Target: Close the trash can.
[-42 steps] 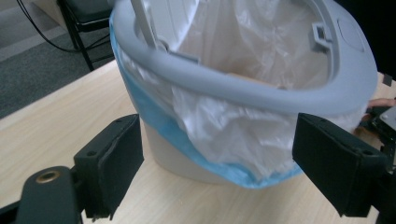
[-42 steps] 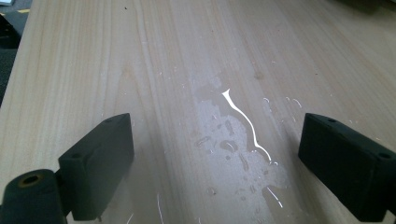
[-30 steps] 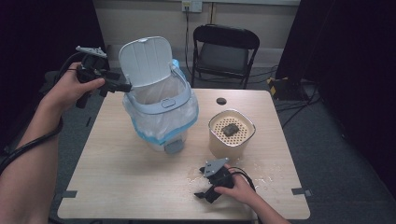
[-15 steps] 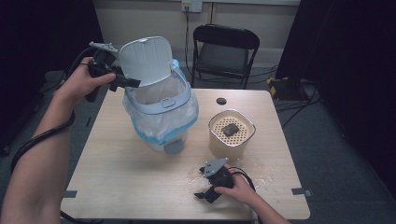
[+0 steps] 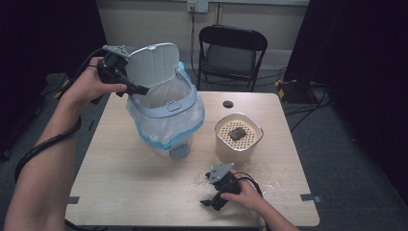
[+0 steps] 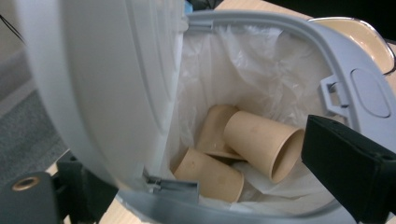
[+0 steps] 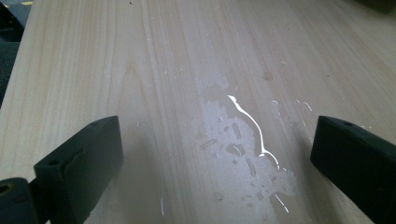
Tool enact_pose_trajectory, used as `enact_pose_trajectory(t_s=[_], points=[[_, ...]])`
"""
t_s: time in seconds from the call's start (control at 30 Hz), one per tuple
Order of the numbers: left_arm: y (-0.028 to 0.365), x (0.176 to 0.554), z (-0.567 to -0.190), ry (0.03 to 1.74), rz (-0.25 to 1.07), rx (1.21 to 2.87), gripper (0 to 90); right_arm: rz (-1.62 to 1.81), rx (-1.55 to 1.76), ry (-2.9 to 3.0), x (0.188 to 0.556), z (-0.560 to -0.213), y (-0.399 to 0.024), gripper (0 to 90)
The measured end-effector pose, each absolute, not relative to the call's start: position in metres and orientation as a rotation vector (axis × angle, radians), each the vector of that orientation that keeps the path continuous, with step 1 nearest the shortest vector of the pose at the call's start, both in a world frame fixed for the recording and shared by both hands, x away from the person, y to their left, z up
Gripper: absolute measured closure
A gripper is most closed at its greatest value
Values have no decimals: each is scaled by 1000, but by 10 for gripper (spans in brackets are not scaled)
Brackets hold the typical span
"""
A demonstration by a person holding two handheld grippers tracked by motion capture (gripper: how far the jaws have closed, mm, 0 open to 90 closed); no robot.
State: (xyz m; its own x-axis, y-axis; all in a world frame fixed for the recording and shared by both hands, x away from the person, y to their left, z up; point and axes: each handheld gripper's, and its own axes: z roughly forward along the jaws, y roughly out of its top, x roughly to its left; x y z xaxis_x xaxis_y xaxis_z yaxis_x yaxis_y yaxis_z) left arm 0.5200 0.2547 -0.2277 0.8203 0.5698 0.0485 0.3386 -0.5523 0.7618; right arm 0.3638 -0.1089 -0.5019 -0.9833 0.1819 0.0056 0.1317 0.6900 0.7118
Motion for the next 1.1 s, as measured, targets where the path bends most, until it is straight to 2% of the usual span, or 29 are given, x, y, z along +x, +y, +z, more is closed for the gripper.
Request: enact_pose_trajectory(t_s=[0.37,0.63,0.73,0.83,1.1], points=[[234,497,-215,569,337,2232,158,1183,263,2828,364,-502,-109,16],[222,487,-215,532,294,2242,257,1182,262,2828,364,-502,-109,15],[217,485,-217,558,234,2248,348,1183,263,2828,364,-502,-109,14],[215,487,-220,591,212,2254,365,1183,261,2827,364,-502,-109,15],[214,495,-233,706,153,2177,485,1182,262,2828,364,-502,-109,15]])
